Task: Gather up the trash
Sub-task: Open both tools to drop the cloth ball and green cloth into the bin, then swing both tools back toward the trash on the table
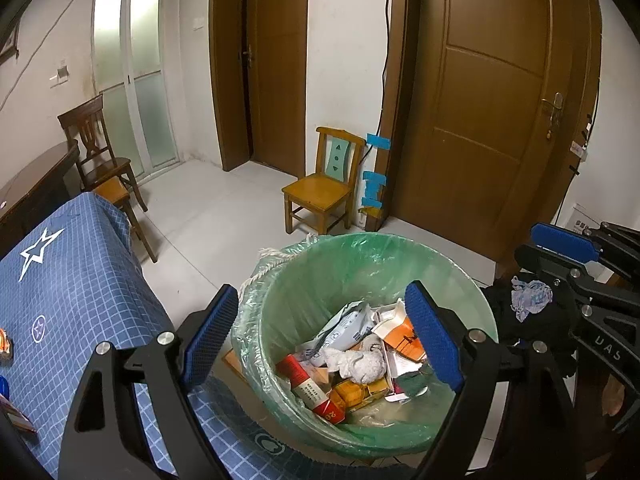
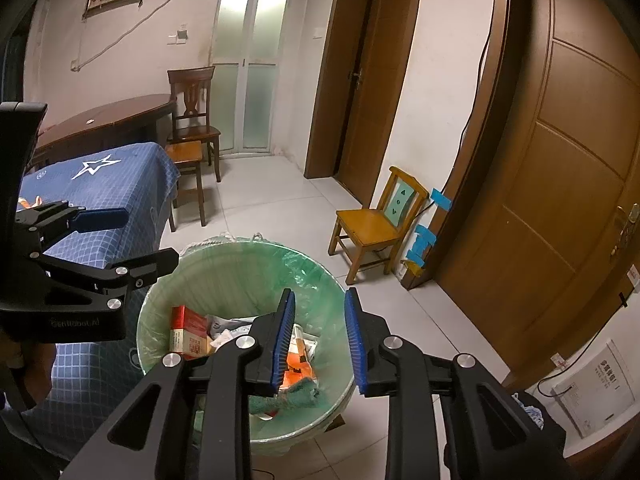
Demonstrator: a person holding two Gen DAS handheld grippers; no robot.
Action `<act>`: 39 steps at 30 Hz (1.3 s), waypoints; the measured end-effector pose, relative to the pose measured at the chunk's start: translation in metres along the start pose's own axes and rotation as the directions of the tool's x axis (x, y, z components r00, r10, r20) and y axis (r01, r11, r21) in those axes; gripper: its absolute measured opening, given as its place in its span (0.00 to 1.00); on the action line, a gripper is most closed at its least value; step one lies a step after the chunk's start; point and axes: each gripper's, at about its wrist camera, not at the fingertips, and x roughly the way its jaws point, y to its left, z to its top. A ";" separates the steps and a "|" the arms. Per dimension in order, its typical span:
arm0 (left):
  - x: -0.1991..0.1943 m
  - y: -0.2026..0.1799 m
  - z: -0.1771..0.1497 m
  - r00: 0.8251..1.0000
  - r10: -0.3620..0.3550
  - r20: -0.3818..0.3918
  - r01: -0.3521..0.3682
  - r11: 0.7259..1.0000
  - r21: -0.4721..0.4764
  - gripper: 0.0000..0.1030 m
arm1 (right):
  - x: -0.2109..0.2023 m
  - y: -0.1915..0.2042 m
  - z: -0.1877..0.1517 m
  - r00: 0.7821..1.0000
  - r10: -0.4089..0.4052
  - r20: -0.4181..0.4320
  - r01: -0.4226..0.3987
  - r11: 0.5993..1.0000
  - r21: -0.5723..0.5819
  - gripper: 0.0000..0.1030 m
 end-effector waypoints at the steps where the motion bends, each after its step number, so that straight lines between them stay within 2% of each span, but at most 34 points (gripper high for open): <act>1: -0.001 0.001 0.000 1.000 -0.001 0.001 0.001 1.000 -0.001 0.80 | -0.001 0.001 0.000 1.000 0.001 0.002 -0.001 1.000 0.000 0.27; 7: -0.016 0.009 -0.004 1.000 0.015 -0.008 -0.015 1.000 0.003 0.80 | -0.013 0.006 -0.007 0.998 0.054 0.024 -0.055 0.998 0.010 0.37; 11: -0.038 0.029 -0.016 0.999 0.033 -0.003 -0.034 0.999 -0.015 0.80 | -0.018 0.031 -0.017 0.993 0.119 0.025 -0.118 0.993 -0.014 0.51; 17: -0.072 0.059 -0.030 0.998 0.064 0.004 -0.064 0.998 -0.022 0.80 | -0.020 0.076 -0.019 0.973 0.229 0.022 -0.228 0.973 -0.032 0.64; 26: -0.142 0.124 -0.052 0.993 0.115 0.013 -0.115 0.993 -0.025 0.82 | -0.019 0.156 -0.001 0.936 0.352 -0.002 -0.350 0.928 -0.128 0.67; 29: -0.165 0.166 -0.061 0.990 0.142 -0.004 -0.142 0.988 -0.067 0.82 | -0.021 0.187 0.007 0.911 0.411 -0.015 -0.408 0.899 -0.159 0.67; 33: -0.202 0.240 -0.075 0.980 0.200 -0.013 -0.199 0.962 -0.188 0.82 | -0.022 0.239 0.020 0.861 0.506 -0.052 -0.505 0.836 -0.217 0.67; 35: -0.219 0.278 -0.083 0.974 0.226 -0.014 -0.222 0.941 -0.256 0.83 | -0.023 0.267 0.028 0.825 0.561 -0.076 -0.560 0.790 -0.250 0.67; 37: -0.231 0.308 -0.090 0.969 0.248 -0.021 -0.242 0.921 -0.306 0.82 | -0.020 0.298 0.037 0.773 0.625 -0.108 -0.627 0.727 -0.280 0.67; 39: -0.241 0.338 -0.101 0.964 0.264 -0.032 -0.257 0.897 -0.360 0.82 | -0.015 0.333 0.045 0.723 0.675 -0.146 -0.682 0.665 -0.305 0.62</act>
